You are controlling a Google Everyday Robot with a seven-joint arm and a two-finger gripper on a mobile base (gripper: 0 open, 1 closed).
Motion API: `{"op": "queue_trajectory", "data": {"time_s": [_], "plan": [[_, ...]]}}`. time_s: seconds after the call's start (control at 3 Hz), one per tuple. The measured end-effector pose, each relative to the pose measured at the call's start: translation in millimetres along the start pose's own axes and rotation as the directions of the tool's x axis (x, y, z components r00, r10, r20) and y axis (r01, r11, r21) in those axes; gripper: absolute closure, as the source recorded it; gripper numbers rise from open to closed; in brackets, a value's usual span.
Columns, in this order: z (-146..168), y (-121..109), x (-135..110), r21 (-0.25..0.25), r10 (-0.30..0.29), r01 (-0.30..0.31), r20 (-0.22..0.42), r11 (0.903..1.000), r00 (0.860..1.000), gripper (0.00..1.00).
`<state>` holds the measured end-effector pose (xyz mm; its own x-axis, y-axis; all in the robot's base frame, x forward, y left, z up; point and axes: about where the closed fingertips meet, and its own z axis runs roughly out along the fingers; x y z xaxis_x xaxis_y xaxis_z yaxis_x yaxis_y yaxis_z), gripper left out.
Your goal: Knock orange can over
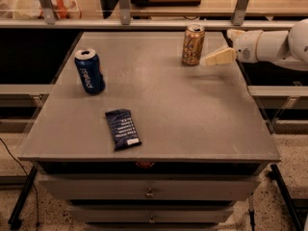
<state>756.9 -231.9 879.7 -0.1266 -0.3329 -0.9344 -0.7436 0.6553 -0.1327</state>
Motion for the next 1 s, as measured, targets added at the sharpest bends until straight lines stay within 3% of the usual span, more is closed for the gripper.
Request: {"op": "queue_trajectory", "data": {"time_s": [1.0], "plan": [[40,9,-9,-0.091,0.009,-0.007,0.025,0.9958,1.000,0.00]]}}
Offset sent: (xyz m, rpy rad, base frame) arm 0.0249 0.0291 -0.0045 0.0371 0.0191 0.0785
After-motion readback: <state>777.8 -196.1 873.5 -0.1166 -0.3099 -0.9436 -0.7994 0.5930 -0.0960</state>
